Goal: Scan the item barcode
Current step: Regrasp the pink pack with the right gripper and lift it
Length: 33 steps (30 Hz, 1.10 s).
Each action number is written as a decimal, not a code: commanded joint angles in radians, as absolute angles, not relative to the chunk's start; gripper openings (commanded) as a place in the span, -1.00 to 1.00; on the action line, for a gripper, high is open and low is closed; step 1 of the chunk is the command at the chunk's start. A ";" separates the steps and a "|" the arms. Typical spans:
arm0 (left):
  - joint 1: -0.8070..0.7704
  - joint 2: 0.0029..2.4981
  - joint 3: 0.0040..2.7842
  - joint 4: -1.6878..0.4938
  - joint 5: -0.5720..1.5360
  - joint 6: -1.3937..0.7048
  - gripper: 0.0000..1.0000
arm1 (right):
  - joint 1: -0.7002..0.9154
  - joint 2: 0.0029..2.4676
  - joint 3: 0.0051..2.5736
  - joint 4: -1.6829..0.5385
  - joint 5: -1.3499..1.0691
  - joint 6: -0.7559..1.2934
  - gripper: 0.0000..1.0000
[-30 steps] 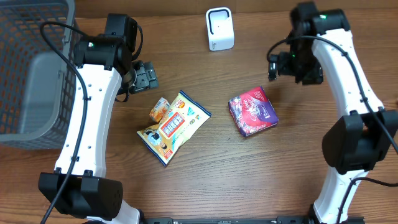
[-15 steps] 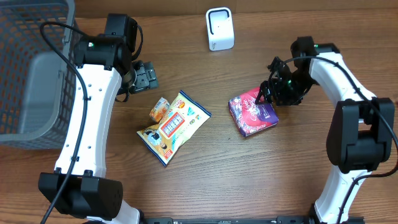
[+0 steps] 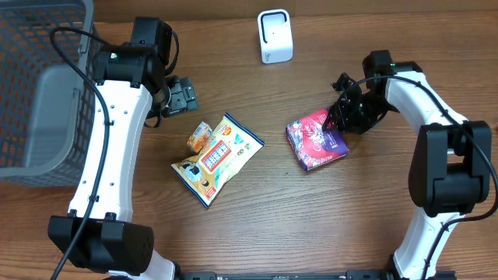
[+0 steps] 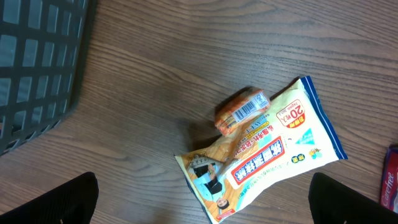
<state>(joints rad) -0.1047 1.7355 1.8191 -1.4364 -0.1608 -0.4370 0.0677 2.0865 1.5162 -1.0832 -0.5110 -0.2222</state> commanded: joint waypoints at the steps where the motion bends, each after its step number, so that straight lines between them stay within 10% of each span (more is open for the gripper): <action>1: -0.105 1.741 1.827 -1.436 -0.160 -0.426 1.00 | 0.067 2.078 1.476 -1.077 -0.526 -0.206 -0.20; 10: -0.105 1.741 1.827 -1.435 -0.160 -0.426 0.99 | 0.069 2.078 1.473 -1.075 -0.525 -0.080 -0.91; 22: -0.105 1.741 1.827 -1.436 -0.160 -0.426 0.99 | 0.080 2.078 1.512 -1.041 -0.719 0.036 -0.93; 33: -0.105 1.741 1.827 -1.435 -0.160 -0.426 1.00 | 0.081 2.078 1.562 -0.604 -0.836 0.579 -0.93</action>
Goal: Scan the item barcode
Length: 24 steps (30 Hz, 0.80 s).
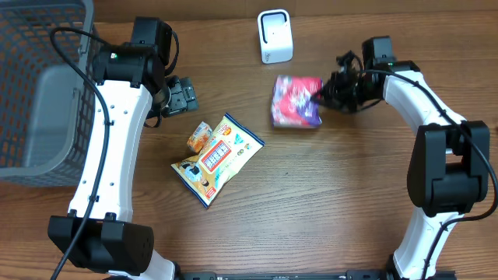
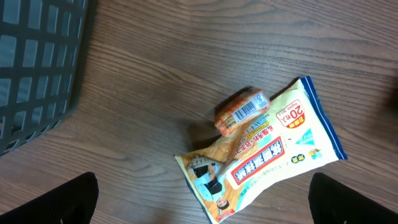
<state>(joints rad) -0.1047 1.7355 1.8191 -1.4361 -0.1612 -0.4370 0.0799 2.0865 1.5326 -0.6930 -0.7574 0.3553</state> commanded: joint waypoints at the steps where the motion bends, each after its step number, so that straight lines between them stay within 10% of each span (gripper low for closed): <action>1: -0.105 1.741 1.827 -1.435 -0.160 -0.426 1.00 | 0.081 2.078 1.562 -0.543 -0.843 0.622 -0.93; 24: -0.105 1.741 1.827 -1.435 -0.160 -0.426 1.00 | 0.266 2.088 1.562 0.242 -0.233 1.052 -0.93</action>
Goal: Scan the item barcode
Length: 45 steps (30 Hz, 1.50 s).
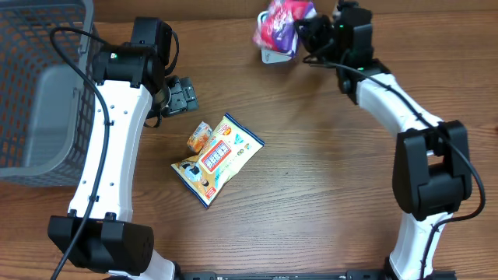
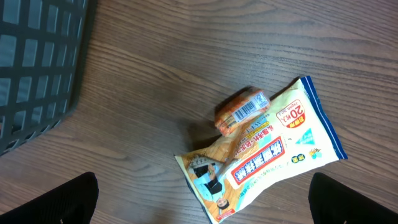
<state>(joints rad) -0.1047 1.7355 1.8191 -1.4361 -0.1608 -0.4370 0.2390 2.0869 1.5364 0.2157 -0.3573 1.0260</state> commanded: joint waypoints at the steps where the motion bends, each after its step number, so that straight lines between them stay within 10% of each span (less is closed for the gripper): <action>1: -0.105 1.741 1.827 -1.435 -0.160 -0.426 0.99 | 0.273 2.088 1.562 0.242 -0.216 1.052 -0.93; 15: -0.105 1.741 1.827 -1.436 -0.160 -0.426 1.00 | 0.199 2.035 1.598 0.049 -0.353 0.824 -0.91; 24: -0.105 1.741 1.827 -1.435 -0.160 -0.426 0.99 | 0.102 1.951 1.618 -0.376 -0.342 0.493 0.68; 45: -0.105 1.741 1.827 -1.436 -0.160 -0.426 1.00 | 0.084 2.073 1.616 -0.737 -0.038 0.854 1.00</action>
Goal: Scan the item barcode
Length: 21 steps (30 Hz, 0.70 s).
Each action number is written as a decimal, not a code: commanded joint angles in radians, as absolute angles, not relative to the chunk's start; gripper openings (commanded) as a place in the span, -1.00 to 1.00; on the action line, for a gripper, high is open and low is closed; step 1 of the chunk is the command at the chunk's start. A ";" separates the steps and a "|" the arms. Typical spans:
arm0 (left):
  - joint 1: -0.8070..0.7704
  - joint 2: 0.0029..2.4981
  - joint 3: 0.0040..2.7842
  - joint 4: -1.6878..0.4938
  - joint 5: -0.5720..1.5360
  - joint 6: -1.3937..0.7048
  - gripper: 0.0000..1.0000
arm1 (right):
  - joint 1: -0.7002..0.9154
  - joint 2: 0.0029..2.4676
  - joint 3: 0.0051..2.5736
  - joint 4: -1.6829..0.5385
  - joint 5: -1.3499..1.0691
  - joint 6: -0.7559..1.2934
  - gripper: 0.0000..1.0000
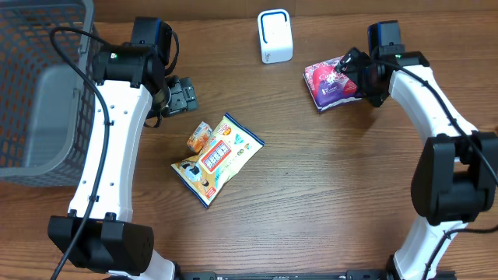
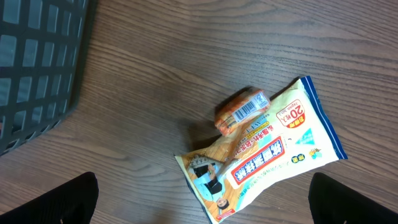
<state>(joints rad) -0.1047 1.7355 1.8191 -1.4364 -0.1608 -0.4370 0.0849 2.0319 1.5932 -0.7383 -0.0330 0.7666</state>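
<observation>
A pink and purple packet point(image 1: 333, 82) hangs to the right of the white scanner point(image 1: 275, 36), with my right gripper point(image 1: 359, 75) shut on its right end. My left gripper point(image 1: 180, 95) stands open and empty above the table's left side; in the left wrist view its fingertips point(image 2: 65, 200) sit wide apart at the bottom corners. Below it lie a white and blue snack bag point(image 2: 261, 158) and a small orange pack point(image 2: 241, 109) with a barcode showing. Both also show in the overhead view, the bag point(image 1: 215, 158) and the orange pack point(image 1: 200, 136).
A grey mesh basket point(image 1: 39, 85) takes up the far left, its corner point(image 2: 37, 68) also in the left wrist view. The scanner stands at the table's back edge.
My right gripper has moved the pink packet from right in front of the scanner to a spot lower and to the right of it. The left arm has stayed still.
At first my right gripper was at the pink packet lying on the table at the right. Then it held the packet lifted near the scanner, then right over the scanner. Now the packet is held off to the scanner's right. The left arm never moved.
</observation>
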 commanded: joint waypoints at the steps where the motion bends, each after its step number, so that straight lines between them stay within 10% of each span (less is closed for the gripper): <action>1: -0.105 1.741 1.827 -1.435 -0.160 -0.426 1.00 | 0.087 2.083 1.616 -0.734 -0.055 0.868 1.00; 13: -0.105 1.741 1.827 -1.435 -0.160 -0.426 1.00 | 0.098 2.170 1.602 -0.739 -0.053 0.969 1.00; 21: -0.105 1.741 1.827 -1.435 -0.160 -0.426 0.99 | 0.098 2.181 1.600 -0.718 -0.043 0.969 -0.06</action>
